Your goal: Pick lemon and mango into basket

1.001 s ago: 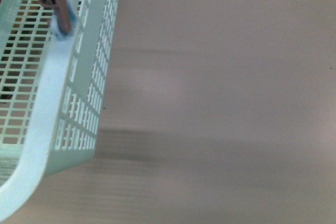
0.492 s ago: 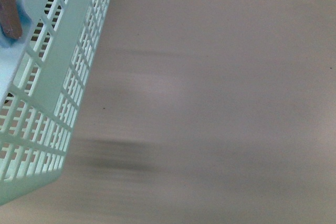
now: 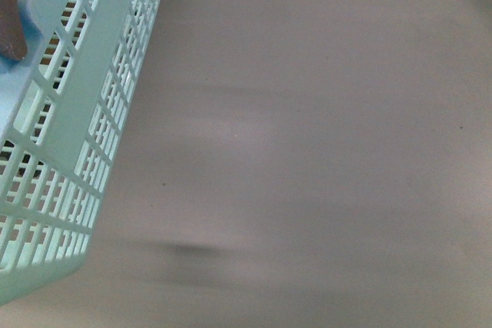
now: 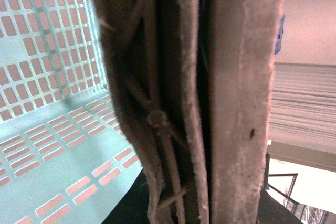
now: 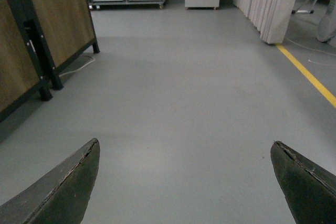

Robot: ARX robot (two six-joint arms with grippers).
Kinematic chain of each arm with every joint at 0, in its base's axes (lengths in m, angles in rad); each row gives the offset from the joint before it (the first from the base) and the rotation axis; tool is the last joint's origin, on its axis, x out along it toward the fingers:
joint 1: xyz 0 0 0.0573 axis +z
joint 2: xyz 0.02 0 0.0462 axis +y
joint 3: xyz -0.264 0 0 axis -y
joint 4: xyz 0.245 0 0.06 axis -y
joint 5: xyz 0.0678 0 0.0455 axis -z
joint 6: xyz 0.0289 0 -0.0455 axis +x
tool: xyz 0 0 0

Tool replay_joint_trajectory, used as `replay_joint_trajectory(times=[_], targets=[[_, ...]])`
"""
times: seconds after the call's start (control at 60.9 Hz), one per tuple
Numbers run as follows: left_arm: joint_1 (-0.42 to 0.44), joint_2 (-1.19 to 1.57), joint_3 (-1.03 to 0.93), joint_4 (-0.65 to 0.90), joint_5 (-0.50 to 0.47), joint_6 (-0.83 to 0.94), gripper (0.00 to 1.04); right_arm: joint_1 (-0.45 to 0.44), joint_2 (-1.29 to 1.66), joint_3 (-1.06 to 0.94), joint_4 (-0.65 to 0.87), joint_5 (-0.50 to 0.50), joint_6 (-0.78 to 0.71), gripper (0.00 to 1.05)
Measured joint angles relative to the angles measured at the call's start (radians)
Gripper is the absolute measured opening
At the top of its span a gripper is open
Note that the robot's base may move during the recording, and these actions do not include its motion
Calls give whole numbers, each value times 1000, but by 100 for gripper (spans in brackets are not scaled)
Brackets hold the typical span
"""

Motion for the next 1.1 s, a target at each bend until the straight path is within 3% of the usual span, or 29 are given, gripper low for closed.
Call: replay_joint_trajectory(times=[1.1], targets=[[0,0,1,0,0,0,18,0,0,0,0,-1,0,96]])
